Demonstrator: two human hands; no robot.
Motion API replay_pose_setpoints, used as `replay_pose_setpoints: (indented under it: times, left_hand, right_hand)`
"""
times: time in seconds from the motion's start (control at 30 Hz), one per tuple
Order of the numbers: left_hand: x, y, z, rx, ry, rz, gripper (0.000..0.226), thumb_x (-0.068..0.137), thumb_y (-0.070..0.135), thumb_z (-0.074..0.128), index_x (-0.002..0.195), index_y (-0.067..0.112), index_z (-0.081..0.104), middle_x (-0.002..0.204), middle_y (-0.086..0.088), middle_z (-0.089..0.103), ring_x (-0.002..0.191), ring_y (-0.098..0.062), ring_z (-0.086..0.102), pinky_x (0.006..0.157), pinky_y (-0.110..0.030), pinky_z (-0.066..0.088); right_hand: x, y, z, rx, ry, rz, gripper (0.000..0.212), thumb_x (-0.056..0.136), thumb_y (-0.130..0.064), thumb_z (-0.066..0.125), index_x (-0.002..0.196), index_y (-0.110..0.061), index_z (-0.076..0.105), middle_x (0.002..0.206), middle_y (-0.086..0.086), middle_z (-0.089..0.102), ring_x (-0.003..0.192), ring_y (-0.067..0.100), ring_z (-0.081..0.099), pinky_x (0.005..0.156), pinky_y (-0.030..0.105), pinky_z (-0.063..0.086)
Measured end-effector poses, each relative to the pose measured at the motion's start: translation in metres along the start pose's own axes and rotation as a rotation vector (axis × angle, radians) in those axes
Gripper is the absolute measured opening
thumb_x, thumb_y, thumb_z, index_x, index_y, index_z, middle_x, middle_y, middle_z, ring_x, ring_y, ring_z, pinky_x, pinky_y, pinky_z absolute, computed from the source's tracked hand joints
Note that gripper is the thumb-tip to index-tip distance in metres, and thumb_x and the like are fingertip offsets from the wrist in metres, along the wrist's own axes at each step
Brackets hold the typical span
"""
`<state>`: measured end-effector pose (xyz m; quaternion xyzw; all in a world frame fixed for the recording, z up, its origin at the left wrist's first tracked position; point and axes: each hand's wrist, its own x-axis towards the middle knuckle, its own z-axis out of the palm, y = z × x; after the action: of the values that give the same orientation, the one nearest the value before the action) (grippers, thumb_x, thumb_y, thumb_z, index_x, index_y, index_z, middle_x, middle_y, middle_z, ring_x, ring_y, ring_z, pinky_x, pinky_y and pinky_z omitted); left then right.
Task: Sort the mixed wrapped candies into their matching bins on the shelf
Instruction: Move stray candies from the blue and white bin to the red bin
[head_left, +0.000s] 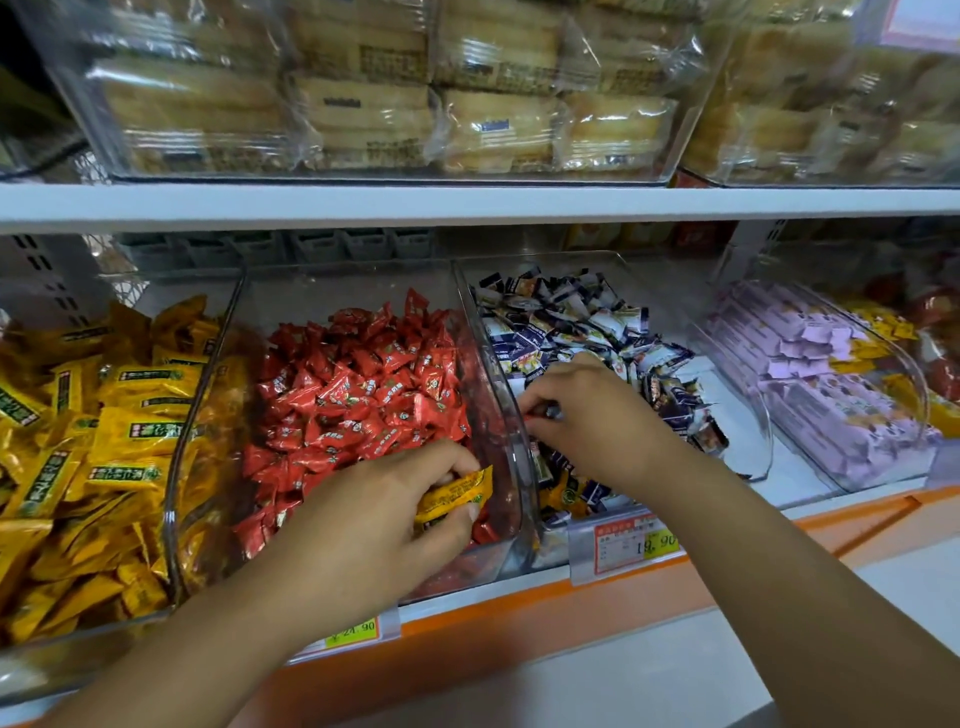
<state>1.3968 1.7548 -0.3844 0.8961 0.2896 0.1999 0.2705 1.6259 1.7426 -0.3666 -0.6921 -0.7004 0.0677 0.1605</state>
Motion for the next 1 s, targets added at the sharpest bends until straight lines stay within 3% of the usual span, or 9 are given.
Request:
replay_pose_setpoints:
  times: [0.2, 0.3, 0.37, 0.47, 0.53, 0.6, 0.7, 0.83, 1.0]
  left_hand:
    - [-0.001, 0.001, -0.001, 0.007, 0.044, 0.002, 0.009, 0.092, 0.045, 0.044, 0.099, 0.041, 0.042, 0.081, 0.014, 0.053, 0.064, -0.014, 0.051, 0.057, -0.036, 0.041]
    - [0.001, 0.001, -0.001, -0.010, 0.033, 0.000, 0.008, 0.096, 0.036, 0.049, 0.099, 0.040, 0.042, 0.076, 0.011, 0.052, 0.060, -0.016, 0.049, 0.054, -0.040, 0.039]
    - [0.001, 0.002, -0.001, -0.011, 0.022, -0.003, 0.006, 0.096, 0.039, 0.047, 0.098, 0.040, 0.042, 0.078, 0.011, 0.052, 0.061, -0.016, 0.049, 0.054, -0.040, 0.039]
    - [0.000, 0.003, -0.002, 0.005, -0.001, -0.007, 0.008, 0.092, 0.041, 0.048, 0.099, 0.040, 0.044, 0.082, 0.015, 0.053, 0.061, -0.014, 0.049, 0.054, -0.037, 0.038]
    - [0.000, 0.002, -0.001, 0.015, -0.008, -0.018, 0.011, 0.089, 0.043, 0.047, 0.099, 0.040, 0.045, 0.081, 0.016, 0.054, 0.061, -0.012, 0.050, 0.054, -0.035, 0.038]
    - [-0.001, 0.002, -0.001, 0.026, -0.009, -0.024, 0.013, 0.086, 0.046, 0.044, 0.099, 0.041, 0.044, 0.081, 0.018, 0.054, 0.061, -0.011, 0.050, 0.053, -0.032, 0.036]
    - [-0.002, 0.001, -0.001, 0.045, -0.012, -0.018, 0.015, 0.085, 0.047, 0.043, 0.099, 0.043, 0.043, 0.082, 0.019, 0.054, 0.062, -0.010, 0.050, 0.054, -0.030, 0.036]
    - [0.000, 0.000, -0.001, 0.035, -0.020, -0.029, 0.009, 0.091, 0.044, 0.048, 0.098, 0.043, 0.043, 0.082, 0.020, 0.054, 0.063, -0.010, 0.050, 0.055, -0.031, 0.037]
    - [0.000, -0.001, 0.000, 0.038, -0.018, -0.015, 0.014, 0.085, 0.048, 0.044, 0.098, 0.043, 0.043, 0.082, 0.019, 0.054, 0.065, -0.011, 0.050, 0.054, -0.030, 0.036]
  right_hand:
    - [-0.017, 0.001, -0.027, 0.302, 0.068, 0.098, 0.011, 0.091, -0.026, 0.064, 0.089, -0.036, 0.069, 0.074, -0.022, 0.061, 0.073, -0.012, 0.056, 0.060, 0.005, 0.040]
    - [-0.024, -0.009, -0.032, 0.434, 0.284, 0.096, 0.012, 0.090, -0.027, 0.064, 0.089, -0.039, 0.067, 0.074, -0.019, 0.064, 0.071, -0.003, 0.057, 0.059, 0.008, 0.042]
    - [-0.023, -0.023, -0.034, 0.544, 0.365, 0.045, 0.017, 0.091, -0.026, 0.063, 0.102, -0.038, 0.068, 0.080, -0.025, 0.064, 0.074, -0.004, 0.057, 0.062, 0.009, 0.043]
    - [-0.017, -0.030, -0.035, 0.497, 0.158, -0.013, 0.031, 0.094, -0.029, 0.058, 0.124, -0.040, 0.061, 0.107, -0.028, 0.062, 0.089, -0.011, 0.056, 0.075, 0.007, 0.045]
    - [-0.018, -0.018, -0.043, 0.406, -0.005, 0.032, 0.021, 0.094, -0.029, 0.060, 0.110, -0.041, 0.066, 0.099, -0.026, 0.065, 0.088, -0.009, 0.059, 0.074, 0.006, 0.046]
    - [-0.024, -0.001, -0.051, 0.250, -0.194, 0.081, 0.015, 0.091, -0.029, 0.064, 0.092, -0.043, 0.068, 0.089, -0.022, 0.067, 0.081, 0.000, 0.064, 0.070, 0.014, 0.050]
    - [-0.034, 0.008, -0.046, 0.047, -0.412, 0.120, 0.015, 0.089, -0.037, 0.065, 0.102, -0.042, 0.068, 0.100, -0.023, 0.063, 0.094, 0.000, 0.056, 0.072, 0.011, 0.042]
    - [-0.033, 0.007, -0.030, -0.189, -0.466, 0.078, 0.040, 0.089, -0.049, 0.060, 0.128, -0.047, 0.052, 0.120, -0.014, 0.045, 0.116, 0.011, 0.029, 0.100, 0.032, 0.035]
    - [-0.025, 0.007, -0.019, -0.147, -0.459, 0.060, 0.024, 0.087, -0.037, 0.065, 0.110, -0.042, 0.060, 0.100, -0.009, 0.032, 0.105, 0.013, 0.027, 0.096, 0.037, 0.040]
